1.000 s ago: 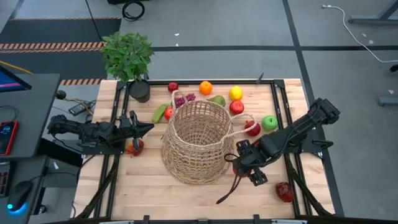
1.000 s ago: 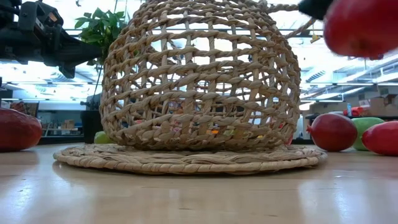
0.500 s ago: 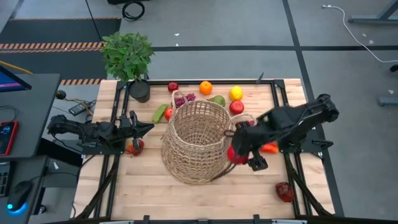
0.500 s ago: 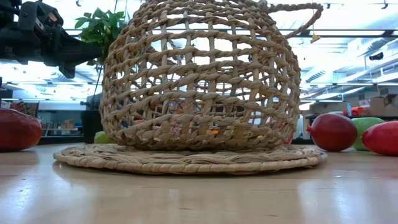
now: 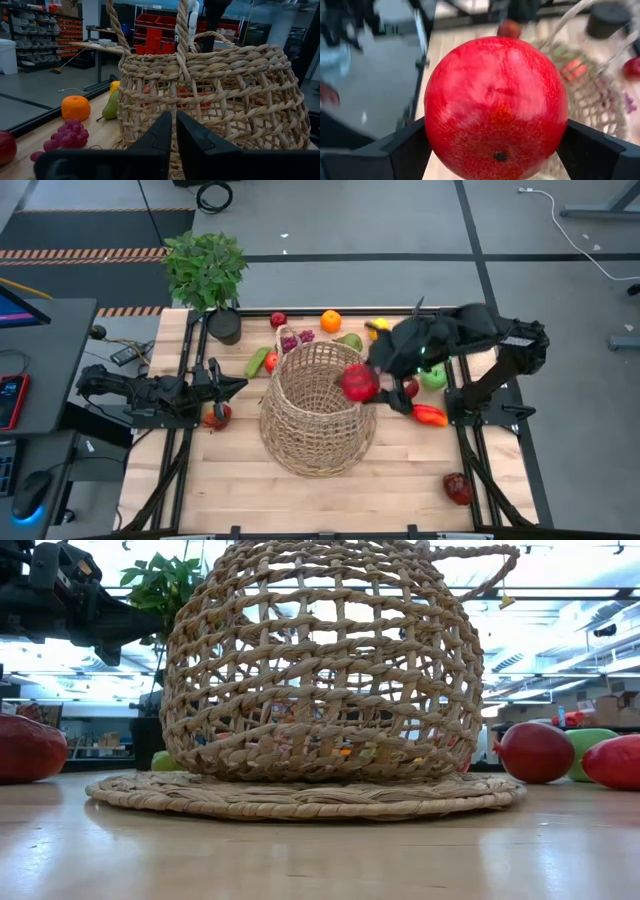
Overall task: Build produce basket
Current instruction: Put the red apple into the brown basket
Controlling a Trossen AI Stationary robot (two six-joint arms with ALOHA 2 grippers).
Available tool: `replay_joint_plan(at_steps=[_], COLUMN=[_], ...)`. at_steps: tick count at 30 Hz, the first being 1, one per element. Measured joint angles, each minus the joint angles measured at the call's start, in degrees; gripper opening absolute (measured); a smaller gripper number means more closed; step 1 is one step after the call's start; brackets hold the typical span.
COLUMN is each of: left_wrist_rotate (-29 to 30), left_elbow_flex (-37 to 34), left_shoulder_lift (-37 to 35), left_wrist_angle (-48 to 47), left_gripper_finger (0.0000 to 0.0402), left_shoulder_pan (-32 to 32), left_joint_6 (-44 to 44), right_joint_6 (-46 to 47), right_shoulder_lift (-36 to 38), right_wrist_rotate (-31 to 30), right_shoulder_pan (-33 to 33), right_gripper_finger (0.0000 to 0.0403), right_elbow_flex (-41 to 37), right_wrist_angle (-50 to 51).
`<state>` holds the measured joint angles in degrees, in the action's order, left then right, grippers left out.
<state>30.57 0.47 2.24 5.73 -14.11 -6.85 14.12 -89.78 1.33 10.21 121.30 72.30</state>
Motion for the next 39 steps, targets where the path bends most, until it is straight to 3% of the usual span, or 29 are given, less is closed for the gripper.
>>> replay_joint_plan(at_steps=[8,17,21,25,39], left_wrist_rotate=[0.0,0.0,0.0,0.0,0.0], left_elbow_flex=[0.0,0.0,0.0,0.0,0.0], left_shoulder_lift=[0.0,0.0,0.0,0.0,0.0], left_wrist_angle=[0.0,0.0,0.0,0.0,0.0], left_gripper_finger=[0.0032,0.0032,0.0028,0.0031,0.0028], left_shoulder_pan=[0.0,0.0,0.0,0.0,0.0], left_joint_6=[0.0,0.0,0.0,0.0,0.0], right_joint_6=[0.8,2.7,-0.3,-10.6,-62.3], right_shoulder_lift=[0.0,0.0,0.0,-0.2,-0.2], right_wrist_rotate=[4.5,17.1,18.3,14.3,0.1], right_shoulder_pan=[-4.9,-11.9,-14.3,-15.5,-15.6], right_gripper_finger=[0.0375,0.0375,0.0375,0.0375,0.0376], right_elbow_flex=[5.6,9.5,9.7,9.7,9.7], right_wrist_angle=[-9.4,-19.8,-24.1,-24.7,-24.7])
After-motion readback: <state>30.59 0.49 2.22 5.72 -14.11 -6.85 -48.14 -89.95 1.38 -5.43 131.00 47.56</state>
